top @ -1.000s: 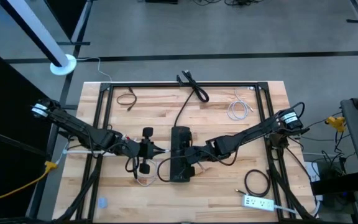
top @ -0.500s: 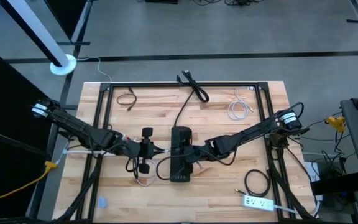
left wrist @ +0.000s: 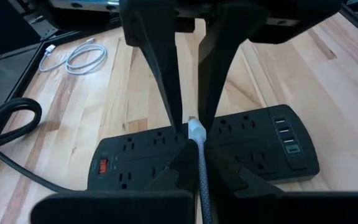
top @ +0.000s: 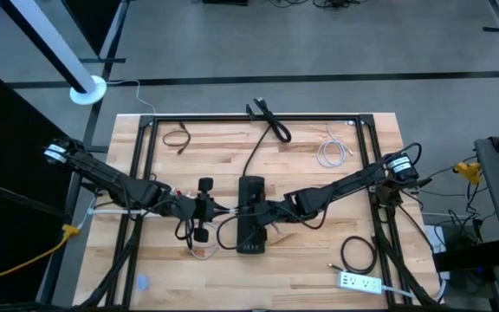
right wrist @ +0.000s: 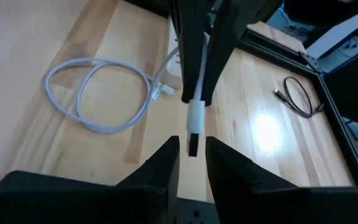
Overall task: Insert USB
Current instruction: Insert the purple charger cable into the black outlet extension
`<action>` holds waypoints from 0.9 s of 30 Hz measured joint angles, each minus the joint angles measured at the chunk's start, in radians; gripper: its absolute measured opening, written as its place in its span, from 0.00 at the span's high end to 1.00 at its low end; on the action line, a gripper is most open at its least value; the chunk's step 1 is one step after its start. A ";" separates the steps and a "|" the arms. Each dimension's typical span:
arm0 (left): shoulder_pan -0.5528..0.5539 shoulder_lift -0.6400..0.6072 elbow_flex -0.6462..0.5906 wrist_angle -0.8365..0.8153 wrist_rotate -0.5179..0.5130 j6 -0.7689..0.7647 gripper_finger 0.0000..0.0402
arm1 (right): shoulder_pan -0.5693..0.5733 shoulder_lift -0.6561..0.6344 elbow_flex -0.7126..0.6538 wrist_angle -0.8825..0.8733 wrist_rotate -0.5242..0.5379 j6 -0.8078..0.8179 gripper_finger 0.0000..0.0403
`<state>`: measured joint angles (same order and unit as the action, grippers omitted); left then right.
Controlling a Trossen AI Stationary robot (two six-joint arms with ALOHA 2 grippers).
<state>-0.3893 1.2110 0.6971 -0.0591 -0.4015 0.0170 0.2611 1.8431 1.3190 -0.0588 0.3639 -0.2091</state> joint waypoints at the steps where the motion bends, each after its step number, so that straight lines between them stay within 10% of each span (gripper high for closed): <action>1: 0.000 0.000 0.000 0.003 0.000 0.000 1.00 | 0.000 0.000 -0.001 0.009 -0.002 -0.001 0.83; 27: -0.008 -0.034 0.000 0.005 0.074 -0.004 0.91 | 0.006 -0.001 -0.008 0.039 -0.021 0.061 0.99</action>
<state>-0.3970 1.1766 0.6971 -0.0537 -0.3280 0.0128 0.2676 1.8423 1.3107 -0.0198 0.3434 -0.1479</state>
